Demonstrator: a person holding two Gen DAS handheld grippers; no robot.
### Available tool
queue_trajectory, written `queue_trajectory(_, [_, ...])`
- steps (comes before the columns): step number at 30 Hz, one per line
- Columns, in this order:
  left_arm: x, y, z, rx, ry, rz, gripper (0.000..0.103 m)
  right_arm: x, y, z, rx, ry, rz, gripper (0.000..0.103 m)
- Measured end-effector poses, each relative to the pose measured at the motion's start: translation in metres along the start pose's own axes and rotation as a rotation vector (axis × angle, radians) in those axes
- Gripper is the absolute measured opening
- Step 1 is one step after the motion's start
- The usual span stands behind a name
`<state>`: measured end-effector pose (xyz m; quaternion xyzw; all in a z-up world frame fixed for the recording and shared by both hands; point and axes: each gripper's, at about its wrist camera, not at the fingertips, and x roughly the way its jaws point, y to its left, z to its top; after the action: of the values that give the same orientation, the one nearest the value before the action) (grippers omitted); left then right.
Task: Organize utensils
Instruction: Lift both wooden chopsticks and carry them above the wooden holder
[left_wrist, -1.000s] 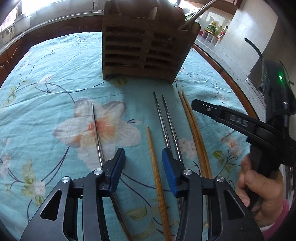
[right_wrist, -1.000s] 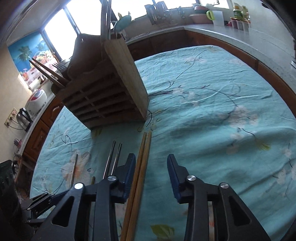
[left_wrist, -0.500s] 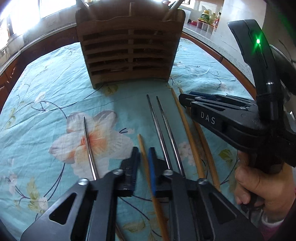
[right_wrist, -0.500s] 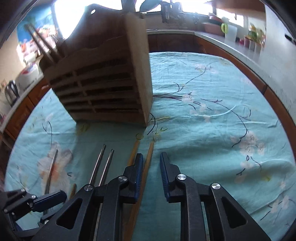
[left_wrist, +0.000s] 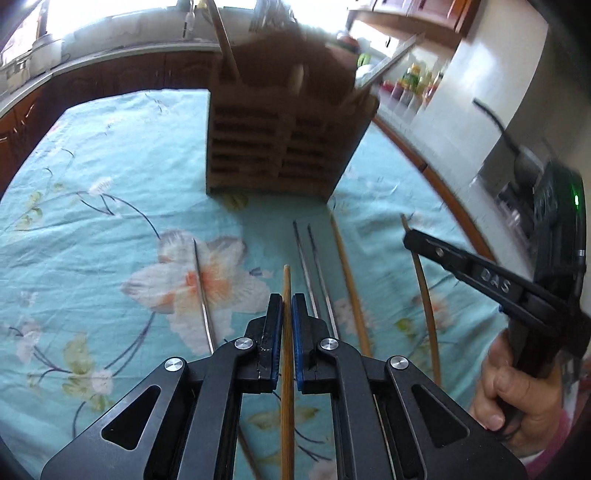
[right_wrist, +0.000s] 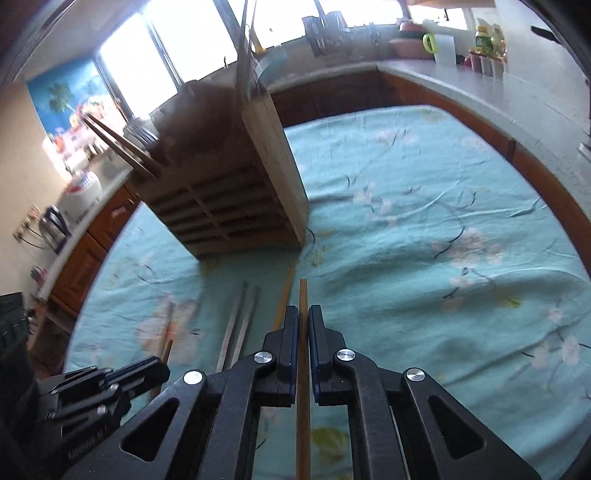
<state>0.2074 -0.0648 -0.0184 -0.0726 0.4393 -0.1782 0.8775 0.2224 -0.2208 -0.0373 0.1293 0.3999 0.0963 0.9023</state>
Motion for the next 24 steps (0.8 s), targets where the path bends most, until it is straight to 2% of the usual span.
queue_trajectory(5, [-0.046, -0.001, 0.010, -0.006, -0.093, -0.035, 0.004, -0.039, 0.008, 0.007, -0.007, -0.072, 0.035, 0.006])
queue_trajectory(14, [-0.107, -0.006, 0.028, 0.003, -0.241, -0.072, 0.004, -0.101, 0.026, 0.023, -0.024, -0.213, 0.093, 0.006])
queue_trajectory(19, [-0.128, -0.007, 0.036, 0.003, -0.295, -0.083, 0.004, -0.125, 0.030, 0.033, -0.031, -0.288, 0.099, 0.005])
queue_trajectory(24, [-0.132, -0.004, 0.041, -0.003, -0.316, -0.074, 0.004, -0.137, 0.030, 0.042, -0.029, -0.334, 0.100, 0.006])
